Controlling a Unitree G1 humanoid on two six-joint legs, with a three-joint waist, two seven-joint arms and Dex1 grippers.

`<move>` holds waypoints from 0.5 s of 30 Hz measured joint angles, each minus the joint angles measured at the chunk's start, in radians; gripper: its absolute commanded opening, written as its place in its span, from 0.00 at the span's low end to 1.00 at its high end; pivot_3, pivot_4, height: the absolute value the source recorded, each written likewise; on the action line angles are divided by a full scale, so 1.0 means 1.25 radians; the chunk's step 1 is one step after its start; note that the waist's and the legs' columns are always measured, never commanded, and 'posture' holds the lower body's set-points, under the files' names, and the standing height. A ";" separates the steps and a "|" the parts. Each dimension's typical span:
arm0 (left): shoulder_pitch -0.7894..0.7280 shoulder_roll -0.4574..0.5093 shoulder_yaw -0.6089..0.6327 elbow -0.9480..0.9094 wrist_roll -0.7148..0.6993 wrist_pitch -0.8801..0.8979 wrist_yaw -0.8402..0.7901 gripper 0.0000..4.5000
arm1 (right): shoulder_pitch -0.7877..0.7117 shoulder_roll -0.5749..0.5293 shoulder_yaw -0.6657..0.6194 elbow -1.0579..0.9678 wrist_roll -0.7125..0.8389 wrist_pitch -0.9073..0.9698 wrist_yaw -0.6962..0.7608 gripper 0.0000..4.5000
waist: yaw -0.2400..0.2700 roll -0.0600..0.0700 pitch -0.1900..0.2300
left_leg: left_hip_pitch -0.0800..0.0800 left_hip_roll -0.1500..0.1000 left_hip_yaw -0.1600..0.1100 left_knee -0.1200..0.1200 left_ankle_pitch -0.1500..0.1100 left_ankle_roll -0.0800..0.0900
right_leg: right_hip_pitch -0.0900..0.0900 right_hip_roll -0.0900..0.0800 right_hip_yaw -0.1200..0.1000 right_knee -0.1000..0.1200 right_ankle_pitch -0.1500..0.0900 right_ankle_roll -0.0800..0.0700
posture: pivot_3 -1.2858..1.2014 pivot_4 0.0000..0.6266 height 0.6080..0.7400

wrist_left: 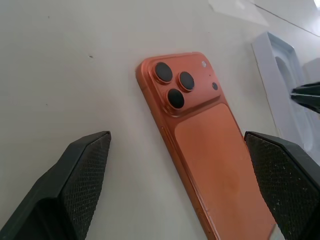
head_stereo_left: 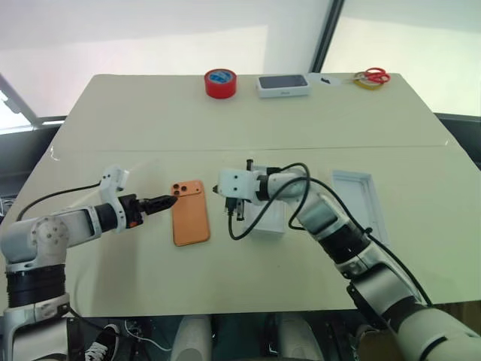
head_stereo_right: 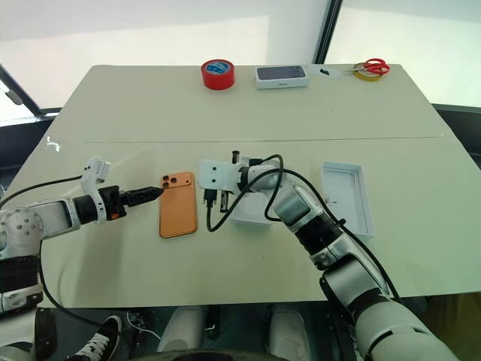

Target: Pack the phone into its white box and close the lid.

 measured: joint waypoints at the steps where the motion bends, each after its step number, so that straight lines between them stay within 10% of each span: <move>1: -0.001 -0.009 0.004 -0.010 -0.001 0.013 0.012 1.00 | -0.005 0.002 0.005 0.010 -0.005 0.005 0.006 0.01 | 0.000 0.000 0.000 | 0.000 0.000 0.000 0.000 0.000 0.000 | 0.000 0.000 0.000 0.000 0.000 0.000 | 0.52 0.24 1.00; 15: -0.019 -0.142 0.057 -0.069 -0.008 0.137 0.128 1.00 | -0.014 0.053 0.058 0.099 -0.048 0.033 0.033 0.01 | -0.001 0.000 -0.005 | 0.014 -0.001 0.001 -0.008 0.000 -0.002 | 0.007 -0.002 0.002 -0.003 0.000 0.000 | 0.52 0.24 1.00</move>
